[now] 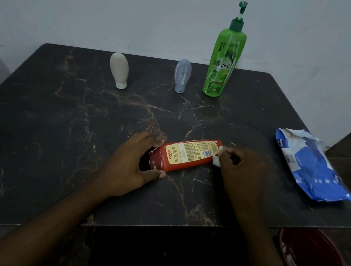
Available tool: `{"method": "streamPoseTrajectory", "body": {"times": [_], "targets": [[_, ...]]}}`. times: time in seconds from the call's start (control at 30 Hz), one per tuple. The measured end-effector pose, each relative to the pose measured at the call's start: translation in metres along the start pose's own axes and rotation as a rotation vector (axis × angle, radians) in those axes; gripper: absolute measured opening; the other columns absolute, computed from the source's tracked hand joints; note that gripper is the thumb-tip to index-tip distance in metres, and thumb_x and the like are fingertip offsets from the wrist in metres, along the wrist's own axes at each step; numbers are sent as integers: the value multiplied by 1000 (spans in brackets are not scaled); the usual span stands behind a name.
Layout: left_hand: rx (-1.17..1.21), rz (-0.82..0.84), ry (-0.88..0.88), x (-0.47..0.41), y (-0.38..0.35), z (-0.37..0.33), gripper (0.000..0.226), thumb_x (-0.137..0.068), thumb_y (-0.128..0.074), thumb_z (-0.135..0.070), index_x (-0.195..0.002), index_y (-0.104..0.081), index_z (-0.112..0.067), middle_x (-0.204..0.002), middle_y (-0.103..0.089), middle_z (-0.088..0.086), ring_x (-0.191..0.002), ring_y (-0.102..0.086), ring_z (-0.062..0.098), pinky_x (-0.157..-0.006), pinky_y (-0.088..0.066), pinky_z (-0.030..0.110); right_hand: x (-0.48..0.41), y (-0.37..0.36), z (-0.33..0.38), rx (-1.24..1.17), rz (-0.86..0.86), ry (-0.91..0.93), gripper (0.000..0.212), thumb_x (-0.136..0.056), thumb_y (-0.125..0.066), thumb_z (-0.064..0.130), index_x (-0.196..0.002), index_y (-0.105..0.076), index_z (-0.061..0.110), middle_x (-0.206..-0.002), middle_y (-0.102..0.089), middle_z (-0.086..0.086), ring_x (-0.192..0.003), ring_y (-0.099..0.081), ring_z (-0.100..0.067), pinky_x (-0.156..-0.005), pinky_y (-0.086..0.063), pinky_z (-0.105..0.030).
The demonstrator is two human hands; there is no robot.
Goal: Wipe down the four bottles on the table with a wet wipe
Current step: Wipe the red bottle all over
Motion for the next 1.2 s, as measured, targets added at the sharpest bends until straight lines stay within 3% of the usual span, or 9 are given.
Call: {"method": "streamPoseTrajectory", "body": {"times": [0.2,0.3,0.43,0.67,0.87,1.07,1.2], "targets": [[-30,-42,-46,0,1,-5,67,-73,-88,-40,-130,-57,-21,-118,-48,-17,-104,-43,-2,-85,-38,14,34,-35,44,14,36,207,16,-96,-61,23,-103,-72,13,-100,-68,2,-76,-59,1,-62,-45,-5],[-11,-66,-77,1,3,-5,62,-72,-90,-35,-124,-61,-19,-111,-50,-16,-101,-46,0,-86,-35,7,53,-50,63,-42,58,313,19,-94,-61,22,-105,-73,13,-102,-63,3,-85,-60,-7,-76,-53,-21],[-12,-69,-102,1,2,-4,61,-71,-85,-33,-125,-60,-18,-110,-49,-17,-101,-47,2,-86,-36,10,58,-54,69,-47,90,392,18,-92,-62,19,-105,-74,14,-99,-64,1,-85,-60,-9,-76,-49,-23],[-7,-50,-54,2,1,-2,69,-74,-88,-39,-133,-56,-25,-119,-49,-19,-106,-46,-1,-84,-40,14,20,-21,29,14,76,232,15,-94,-64,22,-102,-72,13,-96,-70,-1,-78,-61,-2,-70,-48,-12],[0,-30,-42,2,0,-3,71,-76,-86,-41,-137,-54,-26,-121,-47,-21,-108,-46,-3,-82,-43,14,-11,11,-7,80,37,24,20,-95,-63,31,-106,-69,15,-95,-63,4,-73,-52,4,-58,-30,-8],[-7,-42,-47,2,2,-5,71,-76,-87,-39,-137,-54,-25,-121,-46,-23,-106,-44,-8,-83,-38,9,7,-15,17,43,27,135,14,-95,-62,23,-101,-70,13,-99,-68,-3,-79,-60,-3,-68,-45,-10],[-1,-69,-75,2,2,-4,67,-73,-90,-35,-131,-58,-23,-118,-52,-17,-103,-51,-1,-82,-40,8,41,-43,57,11,72,307,18,-95,-60,22,-105,-72,13,-101,-63,2,-81,-56,-3,-69,-44,-8]]}}
Point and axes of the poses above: each hand's wrist, its own x-axis away from the middle knuckle, its own y-axis out of the back of the hand, z = x × y, the point moved 4 cm from there along -x, towards the middle knuckle
